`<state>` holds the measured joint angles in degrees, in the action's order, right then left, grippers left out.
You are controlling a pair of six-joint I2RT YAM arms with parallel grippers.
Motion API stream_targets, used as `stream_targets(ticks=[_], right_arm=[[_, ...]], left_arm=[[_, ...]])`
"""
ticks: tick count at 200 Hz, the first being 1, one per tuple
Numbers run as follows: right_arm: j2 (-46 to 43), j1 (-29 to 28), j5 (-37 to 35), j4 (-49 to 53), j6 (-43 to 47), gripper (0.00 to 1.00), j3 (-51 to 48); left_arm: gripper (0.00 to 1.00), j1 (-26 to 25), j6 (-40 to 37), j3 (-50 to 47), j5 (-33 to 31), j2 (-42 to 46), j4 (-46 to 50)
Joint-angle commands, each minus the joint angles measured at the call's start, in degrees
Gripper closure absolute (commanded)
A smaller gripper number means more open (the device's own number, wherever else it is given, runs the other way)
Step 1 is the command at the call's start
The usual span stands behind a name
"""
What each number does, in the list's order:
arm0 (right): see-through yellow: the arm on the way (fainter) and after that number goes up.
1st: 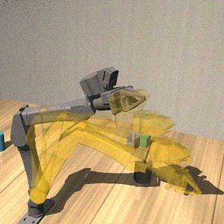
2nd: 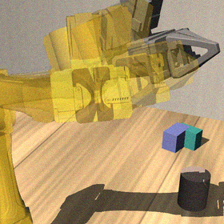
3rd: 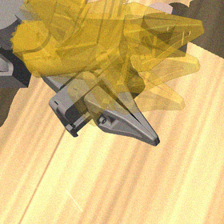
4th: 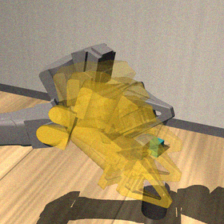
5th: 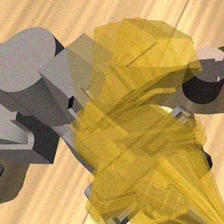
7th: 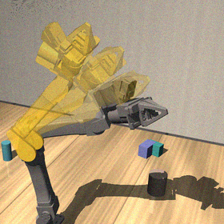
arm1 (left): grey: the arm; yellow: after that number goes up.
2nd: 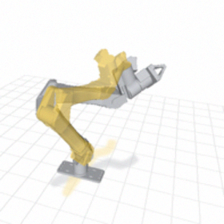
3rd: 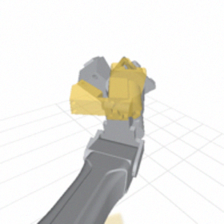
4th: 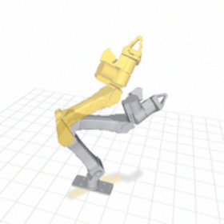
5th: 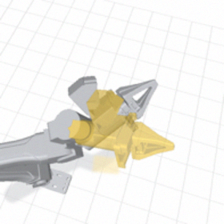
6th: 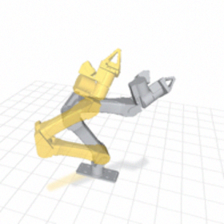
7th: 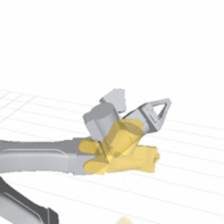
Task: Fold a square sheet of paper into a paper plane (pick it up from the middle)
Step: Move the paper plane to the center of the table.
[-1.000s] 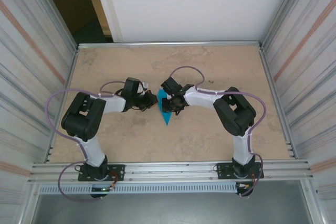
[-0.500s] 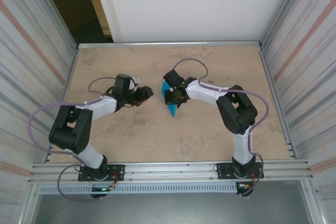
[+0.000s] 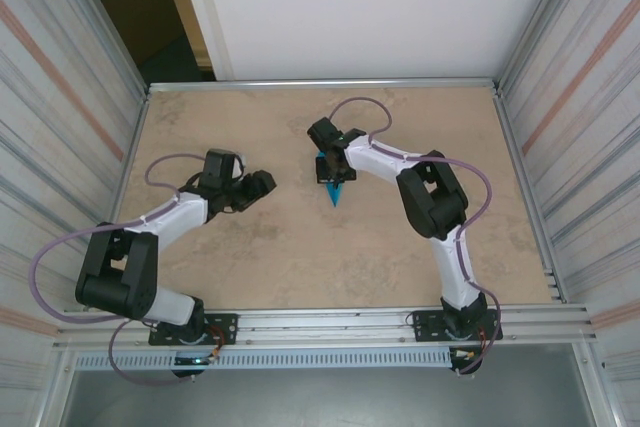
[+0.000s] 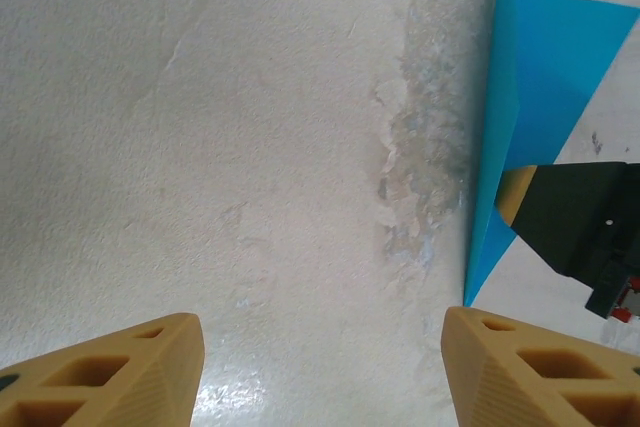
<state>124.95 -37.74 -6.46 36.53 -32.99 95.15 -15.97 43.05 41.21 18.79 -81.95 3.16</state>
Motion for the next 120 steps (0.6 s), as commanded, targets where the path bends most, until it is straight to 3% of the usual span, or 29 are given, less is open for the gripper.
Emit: stream_targets(ticks=[1, 120], right_arm=[[0.97, 0.6, -0.94, 3.26, -2.31, 0.9, 1.68], [3.72, 1.44, 2.06, 3.1, -3.04, 0.82, -0.04]], left_arm=[[0.35, 0.27, -1.3, -0.83, -0.77, 0.39, 0.45], [0.35, 0.24, -1.3, -1.05, -0.33, -0.34, -0.09]])
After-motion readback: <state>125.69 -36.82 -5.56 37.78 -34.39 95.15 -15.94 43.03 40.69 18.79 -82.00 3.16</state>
